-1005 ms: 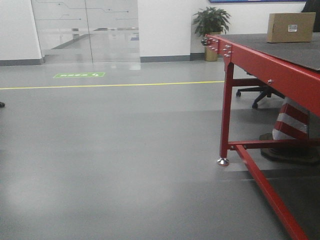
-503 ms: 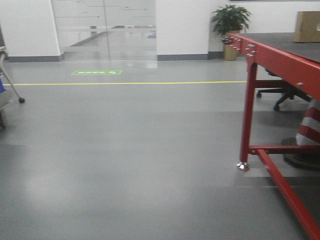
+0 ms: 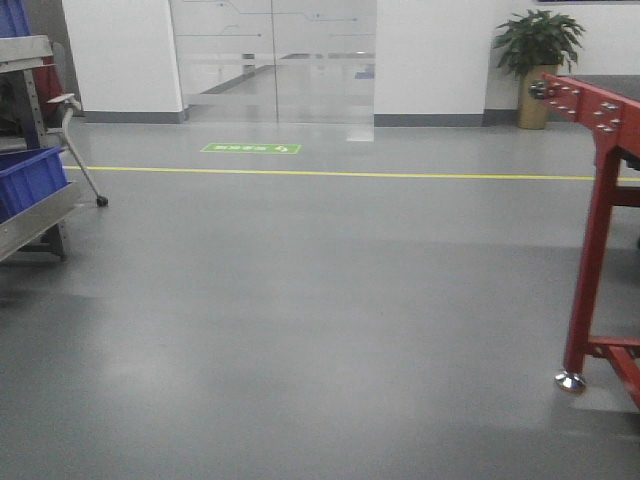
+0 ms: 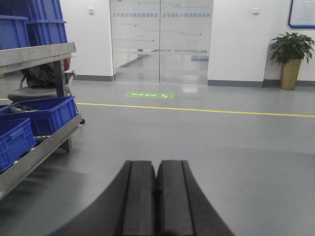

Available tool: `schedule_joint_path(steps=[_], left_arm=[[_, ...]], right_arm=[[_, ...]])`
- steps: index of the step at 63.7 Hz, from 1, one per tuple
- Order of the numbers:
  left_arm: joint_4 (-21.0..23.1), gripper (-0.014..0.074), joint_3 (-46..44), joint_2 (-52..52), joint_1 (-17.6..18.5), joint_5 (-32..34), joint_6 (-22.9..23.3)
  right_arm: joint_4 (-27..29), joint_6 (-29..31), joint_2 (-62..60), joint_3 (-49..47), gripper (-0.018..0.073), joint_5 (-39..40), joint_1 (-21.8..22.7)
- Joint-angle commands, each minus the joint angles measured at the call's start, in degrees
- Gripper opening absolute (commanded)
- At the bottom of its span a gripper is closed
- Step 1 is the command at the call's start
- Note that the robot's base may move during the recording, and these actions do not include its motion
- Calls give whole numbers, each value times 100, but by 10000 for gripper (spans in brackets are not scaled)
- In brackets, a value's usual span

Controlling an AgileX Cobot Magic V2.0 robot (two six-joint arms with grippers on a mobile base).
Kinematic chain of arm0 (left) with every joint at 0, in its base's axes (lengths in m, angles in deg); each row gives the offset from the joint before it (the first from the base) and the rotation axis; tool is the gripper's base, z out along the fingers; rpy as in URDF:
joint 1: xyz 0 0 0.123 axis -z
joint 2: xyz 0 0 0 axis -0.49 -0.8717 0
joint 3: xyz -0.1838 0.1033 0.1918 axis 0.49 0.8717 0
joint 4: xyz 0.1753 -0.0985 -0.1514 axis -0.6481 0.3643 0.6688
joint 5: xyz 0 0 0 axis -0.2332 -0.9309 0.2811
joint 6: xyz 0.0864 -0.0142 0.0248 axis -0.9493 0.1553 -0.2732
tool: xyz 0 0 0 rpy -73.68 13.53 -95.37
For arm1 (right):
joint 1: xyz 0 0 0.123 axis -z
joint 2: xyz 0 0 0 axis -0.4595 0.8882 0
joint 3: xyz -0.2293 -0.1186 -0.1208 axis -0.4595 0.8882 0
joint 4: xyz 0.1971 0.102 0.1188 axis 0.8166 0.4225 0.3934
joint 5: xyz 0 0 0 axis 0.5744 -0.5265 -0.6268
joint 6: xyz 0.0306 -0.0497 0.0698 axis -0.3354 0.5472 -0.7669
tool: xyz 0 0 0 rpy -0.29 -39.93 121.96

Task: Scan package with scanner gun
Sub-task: 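Drive the base forward and turn toward the red-framed table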

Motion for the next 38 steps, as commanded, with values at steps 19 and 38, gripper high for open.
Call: schedule_joint_path(steps=[19, 38], left_arm=[[-14, -111, -24, 25, 334, 80, 38], [-14, -111, -24, 25, 334, 80, 38]], right_arm=[[-39, -6, -14, 0, -153, 87, 28], [-39, -6, -14, 0, -153, 87, 28]])
